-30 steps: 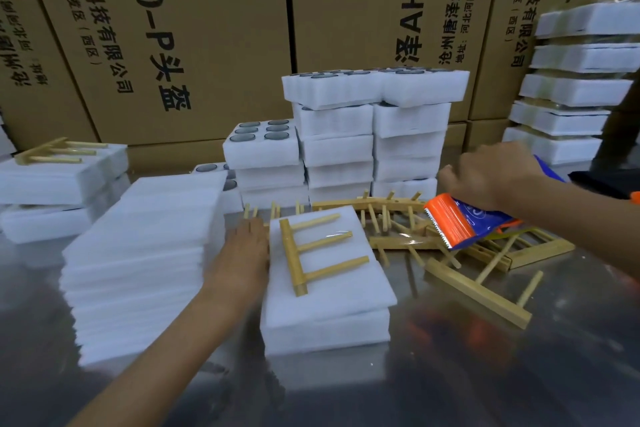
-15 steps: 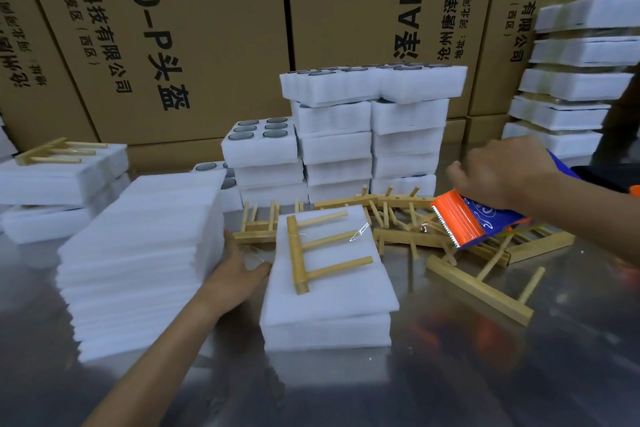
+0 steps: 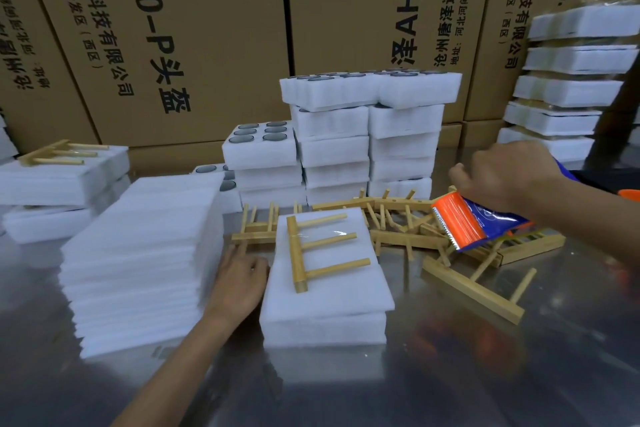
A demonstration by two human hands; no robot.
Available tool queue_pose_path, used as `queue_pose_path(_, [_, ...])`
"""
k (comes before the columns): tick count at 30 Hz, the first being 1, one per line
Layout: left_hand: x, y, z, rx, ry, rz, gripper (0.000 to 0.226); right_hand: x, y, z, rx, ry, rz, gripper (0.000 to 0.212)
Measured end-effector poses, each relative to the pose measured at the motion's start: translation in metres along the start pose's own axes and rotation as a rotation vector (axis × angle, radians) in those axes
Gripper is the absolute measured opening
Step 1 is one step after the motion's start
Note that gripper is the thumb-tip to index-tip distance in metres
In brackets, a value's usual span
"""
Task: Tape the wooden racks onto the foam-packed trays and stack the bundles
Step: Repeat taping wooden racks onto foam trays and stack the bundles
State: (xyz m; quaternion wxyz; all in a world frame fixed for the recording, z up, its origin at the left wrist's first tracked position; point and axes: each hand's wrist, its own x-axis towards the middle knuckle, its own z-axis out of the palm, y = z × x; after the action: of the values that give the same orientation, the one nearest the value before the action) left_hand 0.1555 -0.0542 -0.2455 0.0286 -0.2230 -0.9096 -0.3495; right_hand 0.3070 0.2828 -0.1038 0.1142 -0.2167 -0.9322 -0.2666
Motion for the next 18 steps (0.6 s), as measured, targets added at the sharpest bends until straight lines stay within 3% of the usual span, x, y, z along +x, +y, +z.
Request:
queue_pose_path(4, [-0.002,0.014,-0.006,-0.233,0.01,-0.219,0.057,-0.003,0.0,-0.002,-0.013,-0.003,0.004,0.042])
queue_pose_path(8, [0.008,0.026,-0.014,-0.482,-0.182,-0.284,0.062,-0.003,-0.001,-0.003,-0.009,-0.013,0.01,0.042])
queue_pose_path(11, [0.02,0.036,-0.015,-0.453,-0.324,-0.32,0.077,-0.003,-0.003,-0.004,-0.018,-0.007,0.019,0.042])
queue_pose_path(14, [0.027,0.045,-0.021,-0.503,-0.399,-0.393,0.07,-0.004,-0.001,-0.005,-0.003,-0.012,0.035,0.043])
queue_pose_path(18, [0.032,0.046,-0.022,-0.47,-0.451,-0.462,0.099,-0.005,0.002,-0.001,0.01,0.011,0.06,0.043])
